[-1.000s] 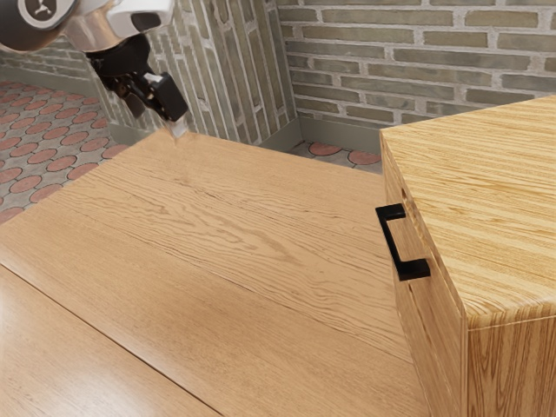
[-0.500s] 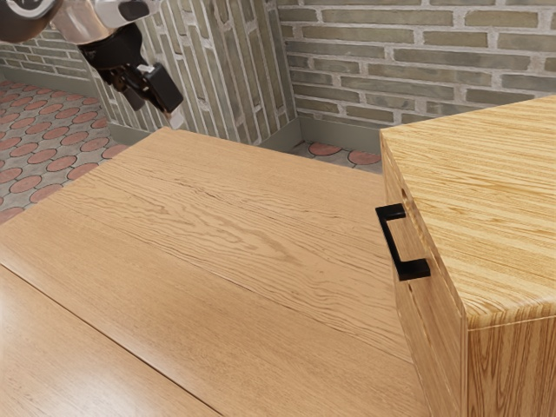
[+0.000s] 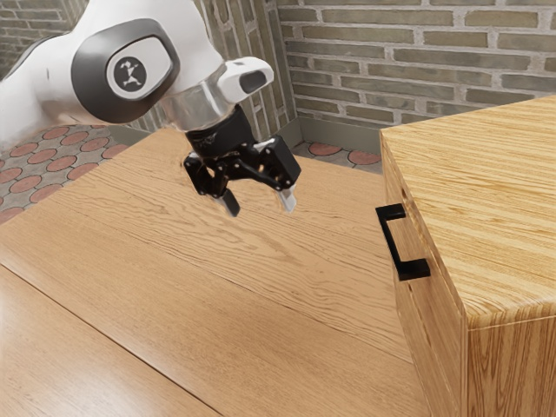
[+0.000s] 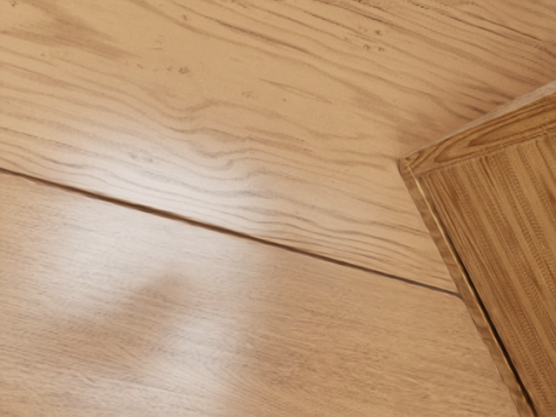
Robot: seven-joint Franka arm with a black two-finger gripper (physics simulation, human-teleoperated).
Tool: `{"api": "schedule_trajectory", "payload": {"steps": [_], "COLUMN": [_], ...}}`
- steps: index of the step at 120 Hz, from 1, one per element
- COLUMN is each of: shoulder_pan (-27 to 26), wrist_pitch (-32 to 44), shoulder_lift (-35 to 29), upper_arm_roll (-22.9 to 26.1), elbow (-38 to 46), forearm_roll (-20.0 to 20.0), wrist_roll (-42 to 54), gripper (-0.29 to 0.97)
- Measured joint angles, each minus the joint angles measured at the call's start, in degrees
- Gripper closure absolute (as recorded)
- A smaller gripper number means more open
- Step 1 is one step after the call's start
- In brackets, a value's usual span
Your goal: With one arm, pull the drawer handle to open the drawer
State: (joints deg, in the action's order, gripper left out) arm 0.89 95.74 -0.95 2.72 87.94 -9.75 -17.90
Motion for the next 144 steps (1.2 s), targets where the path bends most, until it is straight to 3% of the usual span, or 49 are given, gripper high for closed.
{"api": "schedule_trajectory", "payload": {"steps": [23,55,79,104,144], "shoulder_pan": [-7.9,-7.6,-10.6,-13.9,-14.3], "wrist_pitch": [6.4,10.8,12.5,13.3,13.9], "shoulder_lift": [-6.3,-9.0,-8.3,-10.2,-9.4], "upper_arm_roll": [-0.3,-0.5,-0.2,-0.4,-0.5], "elbow": [7.1,10.0,8.8,12.0,12.8], "forearm_roll": [-2.1,-4.6,-5.8,-6.7,-7.7], "wrist_roll": [-12.3,-25.8,-33.4,-39.2,-45.1], "gripper": [0.0,0.0,0.0,0.0,0.0]}}
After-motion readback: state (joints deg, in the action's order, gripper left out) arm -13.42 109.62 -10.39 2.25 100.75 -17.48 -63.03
